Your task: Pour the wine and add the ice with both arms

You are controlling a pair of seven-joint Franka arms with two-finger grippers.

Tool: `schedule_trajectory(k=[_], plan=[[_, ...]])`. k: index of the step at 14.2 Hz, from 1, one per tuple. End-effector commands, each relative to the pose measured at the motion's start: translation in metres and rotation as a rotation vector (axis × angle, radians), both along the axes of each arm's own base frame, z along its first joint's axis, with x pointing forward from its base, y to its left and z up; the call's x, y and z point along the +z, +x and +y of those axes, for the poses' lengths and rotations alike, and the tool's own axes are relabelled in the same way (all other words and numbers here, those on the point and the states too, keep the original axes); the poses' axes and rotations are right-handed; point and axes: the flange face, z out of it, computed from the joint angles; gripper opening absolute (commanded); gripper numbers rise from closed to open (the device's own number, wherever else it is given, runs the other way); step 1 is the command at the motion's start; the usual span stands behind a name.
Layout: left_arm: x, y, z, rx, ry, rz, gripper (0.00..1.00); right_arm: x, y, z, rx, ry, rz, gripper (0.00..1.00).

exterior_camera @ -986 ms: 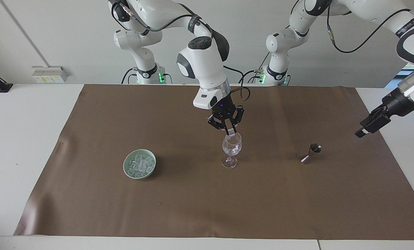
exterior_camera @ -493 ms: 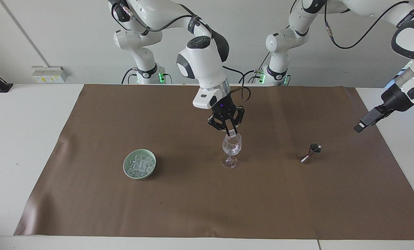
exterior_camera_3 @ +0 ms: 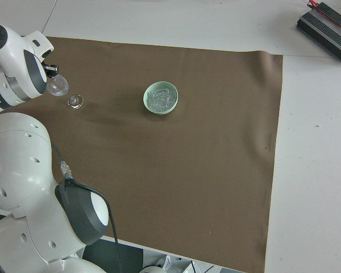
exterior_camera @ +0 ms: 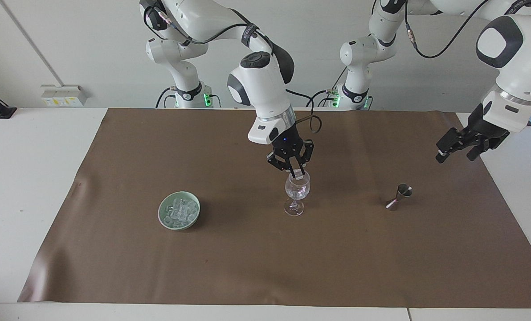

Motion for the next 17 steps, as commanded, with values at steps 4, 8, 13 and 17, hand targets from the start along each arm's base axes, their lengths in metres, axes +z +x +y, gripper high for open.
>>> schedule_trajectory(k=[4, 8, 13, 17], plan=[[0.047, -0.035, -0.047, -0.103, 0.095, -0.064, 1.0, 0.0, 0.004, 0.003, -0.002, 0.004, -0.02, 0.0], [0.05, -0.063, -0.044, -0.12, 0.096, 0.014, 1.0, 0.0, 0.004, 0.003, -0.001, 0.003, -0.018, 0.15], [0.038, -0.093, -0.046, -0.15, 0.102, 0.047, 1.0, 0.001, 0.004, 0.003, -0.001, 0.003, -0.02, 0.28], [0.047, -0.098, -0.042, -0.136, 0.1, 0.046, 1.0, 0.001, 0.003, 0.004, -0.001, 0.002, -0.018, 0.32]])
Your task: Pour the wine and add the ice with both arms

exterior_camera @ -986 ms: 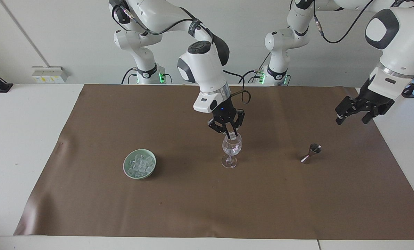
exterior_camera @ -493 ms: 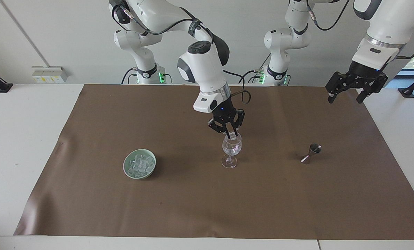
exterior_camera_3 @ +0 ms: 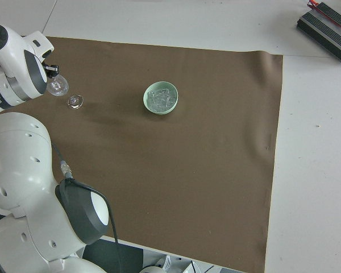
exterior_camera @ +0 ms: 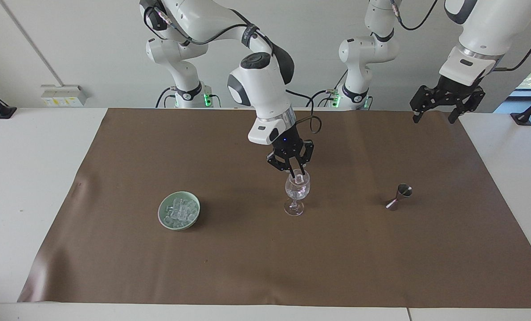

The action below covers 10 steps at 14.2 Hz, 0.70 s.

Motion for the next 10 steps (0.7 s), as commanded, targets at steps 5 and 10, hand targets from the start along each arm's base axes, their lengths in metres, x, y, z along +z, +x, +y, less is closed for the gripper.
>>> schedule_trajectory(k=[5, 10], plan=[[-0.003, -0.007, 0.001, -0.001, -0.081, 0.006, 1.0, 0.0, 0.002, 0.004, 0.0, 0.001, -0.017, 0.33], [0.006, -0.011, -0.003, 0.002, -0.081, 0.001, 1.0, 0.021, 0.005, -0.005, 0.004, -0.042, -0.012, 0.33]])
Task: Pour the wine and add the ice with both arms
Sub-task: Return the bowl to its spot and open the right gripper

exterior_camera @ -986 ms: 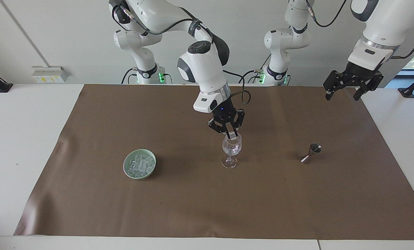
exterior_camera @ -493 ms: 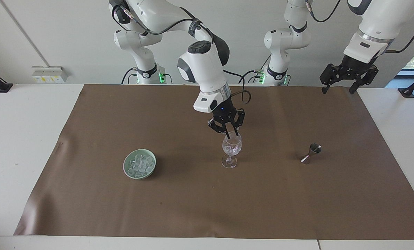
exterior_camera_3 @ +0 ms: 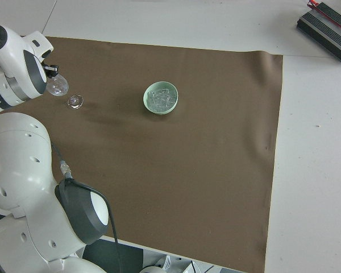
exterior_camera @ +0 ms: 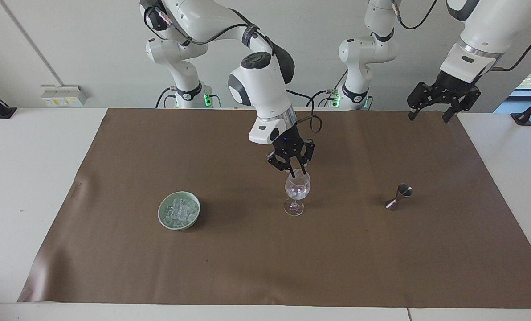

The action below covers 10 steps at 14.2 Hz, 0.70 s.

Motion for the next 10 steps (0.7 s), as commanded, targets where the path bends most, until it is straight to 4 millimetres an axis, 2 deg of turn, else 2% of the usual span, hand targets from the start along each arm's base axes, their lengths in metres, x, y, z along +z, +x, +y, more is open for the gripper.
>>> schedule_trajectory(k=[1, 3, 4, 6, 7, 9, 10], plan=[[0.008, -0.008, 0.001, 0.002, -0.011, -0.009, 1.0, 0.028, 0.007, -0.01, 0.003, -0.072, 0.006, 0.33], [0.007, -0.013, 0.005, -0.005, -0.007, 0.006, 1.0, 0.055, 0.008, -0.022, 0.008, -0.118, 0.01, 0.33], [0.006, -0.014, 0.004, -0.013, 0.001, 0.008, 1.0, 0.068, 0.01, -0.037, 0.007, -0.138, -0.005, 0.33], [0.005, -0.014, 0.008, -0.086, 0.026, 0.008, 1.0, 0.09, 0.021, -0.079, 0.003, -0.148, -0.032, 0.33], [0.004, -0.015, 0.011, -0.112, 0.047, 0.012, 1.0, 0.096, 0.023, -0.096, 0.005, -0.165, -0.021, 0.33], [0.004, -0.02, 0.016, -0.106, 0.05, 0.037, 1.0, 0.094, 0.037, -0.134, -0.017, -0.193, 0.005, 0.34], [0.002, -0.023, 0.018, -0.101, 0.052, 0.05, 1.0, 0.093, 0.042, -0.147, -0.028, -0.194, 0.008, 0.39]])
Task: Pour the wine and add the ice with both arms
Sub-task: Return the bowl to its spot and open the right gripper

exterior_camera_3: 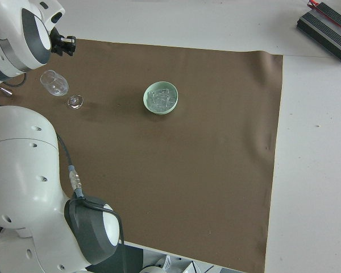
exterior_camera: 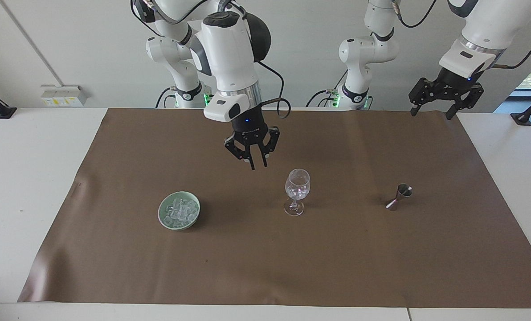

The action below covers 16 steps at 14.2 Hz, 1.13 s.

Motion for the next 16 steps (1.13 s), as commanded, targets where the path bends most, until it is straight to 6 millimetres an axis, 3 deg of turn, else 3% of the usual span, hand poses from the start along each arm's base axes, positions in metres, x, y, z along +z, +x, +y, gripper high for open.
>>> schedule_trajectory(k=[1, 2, 3, 4, 5, 9, 13, 16], plan=[[0.001, -0.016, 0.011, -0.008, 0.025, 0.02, 1.0, -0.004, 0.009, -0.028, -0.011, -0.01, 0.019, 0.44], [0.001, -0.016, 0.011, -0.008, 0.025, 0.019, 1.0, -0.005, 0.01, -0.033, -0.019, -0.012, 0.026, 0.51], [0.0, -0.016, 0.011, -0.008, 0.027, 0.022, 1.0, -0.006, 0.009, -0.037, -0.026, -0.021, 0.043, 0.69], [0.0, -0.016, 0.011, -0.006, 0.025, 0.022, 1.0, 0.0, 0.007, -0.049, -0.039, -0.041, 0.052, 0.94], [0.0, -0.016, 0.012, -0.005, 0.025, 0.02, 1.0, -0.001, 0.006, -0.065, -0.058, -0.062, 0.087, 1.0], [0.0, -0.016, 0.013, 0.001, 0.025, 0.019, 1.0, 0.012, -0.004, -0.134, -0.055, -0.135, 0.192, 1.0], [-0.003, -0.017, 0.013, 0.004, 0.026, 0.022, 1.0, 0.027, -0.013, -0.211, -0.172, -0.136, 0.255, 1.0], [-0.008, -0.02, 0.013, 0.005, 0.027, 0.008, 1.0, 0.029, -0.019, -0.239, -0.194, -0.147, 0.3, 1.0]])
